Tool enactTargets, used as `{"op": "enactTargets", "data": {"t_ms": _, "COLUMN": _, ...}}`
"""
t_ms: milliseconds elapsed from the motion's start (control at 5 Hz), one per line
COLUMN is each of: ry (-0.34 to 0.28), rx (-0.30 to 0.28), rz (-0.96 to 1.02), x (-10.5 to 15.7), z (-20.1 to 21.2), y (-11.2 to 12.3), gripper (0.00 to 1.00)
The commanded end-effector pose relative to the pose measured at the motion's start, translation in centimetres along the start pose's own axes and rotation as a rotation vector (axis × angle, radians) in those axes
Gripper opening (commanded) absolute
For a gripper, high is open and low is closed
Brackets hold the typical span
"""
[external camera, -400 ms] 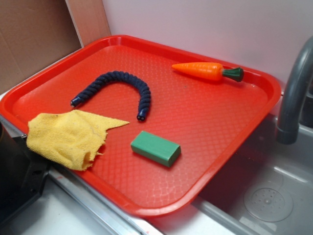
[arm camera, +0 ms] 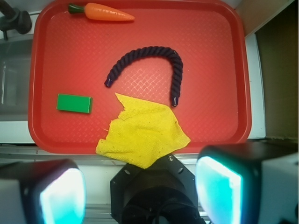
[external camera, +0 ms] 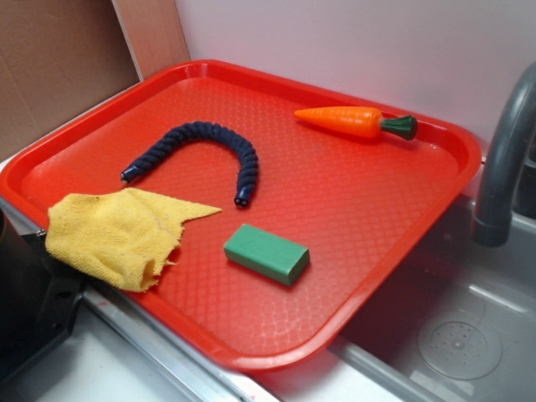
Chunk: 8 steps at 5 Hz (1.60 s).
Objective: Grab the green block.
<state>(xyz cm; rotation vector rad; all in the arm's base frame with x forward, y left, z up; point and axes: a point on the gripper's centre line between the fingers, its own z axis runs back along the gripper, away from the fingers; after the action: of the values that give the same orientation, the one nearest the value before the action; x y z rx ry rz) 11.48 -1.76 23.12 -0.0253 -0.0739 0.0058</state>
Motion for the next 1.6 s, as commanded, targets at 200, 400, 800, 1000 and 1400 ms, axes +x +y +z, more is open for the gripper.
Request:
{"op": "enactTargets", "data": {"t_ms": 200, "ry": -0.087, "rx": -0.099, "rz": -0.683, "x": 1.9, "z": -2.6, "y": -3.7, "gripper": 1.00}}
{"op": "enactTargets", "data": {"t_ms": 400, "ry": -0.118, "rx": -0.153, "rz": -0.911, "x": 2.7, "z": -4.7, "y": -5.4, "gripper": 1.00}}
{"op": "enactTargets", "data": {"t_ms": 800, "ry": -0.149, "rx": -0.090, "rz": -1.127, "x": 3.5, "z": -8.2, "y": -8.2, "gripper": 1.00}}
{"op": "enactTargets", "data": {"t_ms": 1000, "ry": -0.128, "rx": -0.049, "rz": -1.165, "x": 4.2, "z": -10.7, "y": -8.8, "gripper": 1.00}}
{"op": "enactTargets", "data": {"t_ms": 1400, "ry": -0.061, "rx": 0.022, "rz": -1.186, "x": 5.1, "z": -15.5, "y": -9.3, "gripper": 1.00}}
